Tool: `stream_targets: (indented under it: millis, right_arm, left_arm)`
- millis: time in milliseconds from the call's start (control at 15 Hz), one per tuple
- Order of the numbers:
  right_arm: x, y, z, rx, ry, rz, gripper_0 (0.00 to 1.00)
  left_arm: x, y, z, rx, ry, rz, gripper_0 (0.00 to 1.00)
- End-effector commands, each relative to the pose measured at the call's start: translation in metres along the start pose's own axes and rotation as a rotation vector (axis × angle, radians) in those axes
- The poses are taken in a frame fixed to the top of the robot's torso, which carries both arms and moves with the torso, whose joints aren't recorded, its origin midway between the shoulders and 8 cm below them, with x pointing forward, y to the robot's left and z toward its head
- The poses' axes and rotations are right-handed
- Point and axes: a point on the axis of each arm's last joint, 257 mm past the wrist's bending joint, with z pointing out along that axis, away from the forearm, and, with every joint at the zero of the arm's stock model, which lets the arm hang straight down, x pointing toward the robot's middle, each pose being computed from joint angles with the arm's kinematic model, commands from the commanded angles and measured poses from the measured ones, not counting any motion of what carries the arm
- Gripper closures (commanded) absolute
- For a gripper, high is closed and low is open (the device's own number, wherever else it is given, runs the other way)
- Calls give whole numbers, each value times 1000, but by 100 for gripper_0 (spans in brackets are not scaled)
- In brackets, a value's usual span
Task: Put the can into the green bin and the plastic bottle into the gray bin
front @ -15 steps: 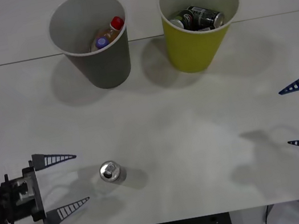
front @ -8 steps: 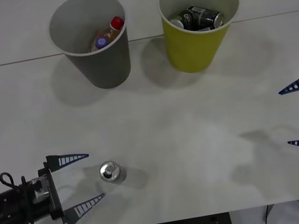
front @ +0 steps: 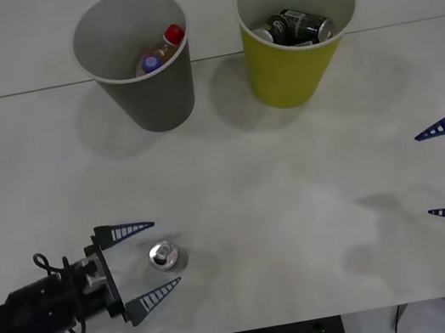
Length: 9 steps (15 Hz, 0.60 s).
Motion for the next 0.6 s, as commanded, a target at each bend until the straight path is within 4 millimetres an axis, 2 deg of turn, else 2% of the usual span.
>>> stream_targets:
  millis: [67,333,600]
  right_arm:
    - [0,0,0,0,0,0,0]
    - [0,0,0,0,0,0,0]
    - [0,0,0,0,0,0,0]
  left_arm:
    - [1,-1,12,-9,0,3,0]
    - [3,-1,25,-15,11,11,0]
    - [2,-3,30,-17,7,5,0]
